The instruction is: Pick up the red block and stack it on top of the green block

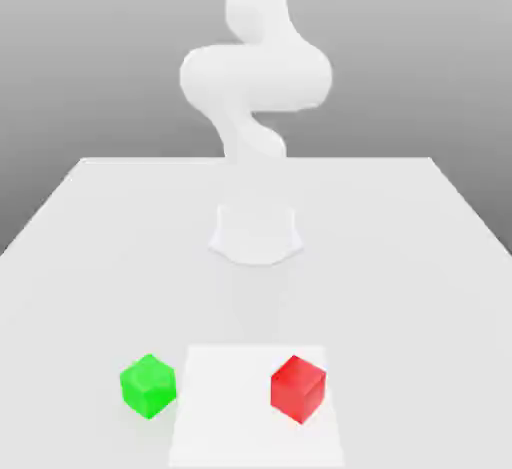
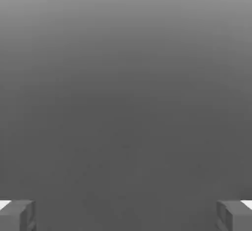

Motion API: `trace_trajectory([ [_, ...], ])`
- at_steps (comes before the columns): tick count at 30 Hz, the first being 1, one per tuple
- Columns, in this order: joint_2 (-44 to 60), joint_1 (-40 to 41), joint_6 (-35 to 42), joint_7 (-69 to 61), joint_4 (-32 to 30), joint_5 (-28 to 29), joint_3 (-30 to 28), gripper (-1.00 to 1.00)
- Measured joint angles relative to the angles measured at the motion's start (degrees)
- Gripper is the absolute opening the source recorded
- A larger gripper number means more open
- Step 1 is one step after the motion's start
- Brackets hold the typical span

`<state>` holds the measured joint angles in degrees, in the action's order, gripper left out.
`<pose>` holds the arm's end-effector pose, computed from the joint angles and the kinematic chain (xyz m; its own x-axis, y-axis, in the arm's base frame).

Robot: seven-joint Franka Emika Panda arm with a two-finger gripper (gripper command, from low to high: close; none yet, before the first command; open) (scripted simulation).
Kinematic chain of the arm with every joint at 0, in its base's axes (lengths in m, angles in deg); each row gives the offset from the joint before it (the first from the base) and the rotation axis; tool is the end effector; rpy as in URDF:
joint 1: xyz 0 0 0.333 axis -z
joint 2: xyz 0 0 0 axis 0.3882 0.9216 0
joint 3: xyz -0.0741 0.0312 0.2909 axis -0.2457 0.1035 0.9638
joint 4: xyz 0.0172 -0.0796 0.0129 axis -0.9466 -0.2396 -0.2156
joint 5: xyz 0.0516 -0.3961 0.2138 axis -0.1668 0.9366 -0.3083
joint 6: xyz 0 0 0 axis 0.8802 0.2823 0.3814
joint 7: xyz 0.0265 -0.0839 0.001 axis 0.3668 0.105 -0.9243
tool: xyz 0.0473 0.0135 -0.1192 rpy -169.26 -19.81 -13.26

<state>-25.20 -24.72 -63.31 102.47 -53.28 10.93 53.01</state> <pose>0.4666 0.0059 0.6317 0.5783 -0.6528 0.4893 -0.4842 -0.7574 -0.4382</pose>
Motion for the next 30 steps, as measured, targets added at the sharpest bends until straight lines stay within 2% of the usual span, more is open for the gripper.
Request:
trace_trajectory([
  [12,25.3,-7.9,-13.4,-22.6,-11.4,-0.1,-4.1,0.0],
  [20,42.0,-10.6,-22.2,-38.1,-18.8,-1.2,-4.1,0.0],
  [26,54.4,-9.4,-31.9,-42.2,-18.5,-3.5,-2.2,0.0],
  [27,56.3,-9.1,-33.5,-42.5,-18.3,-3.9,-1.8,-1.0],
  [30,56.3,-9.1,-33.4,-42.5,-18.3,-3.9,-1.8,-1.0],
])
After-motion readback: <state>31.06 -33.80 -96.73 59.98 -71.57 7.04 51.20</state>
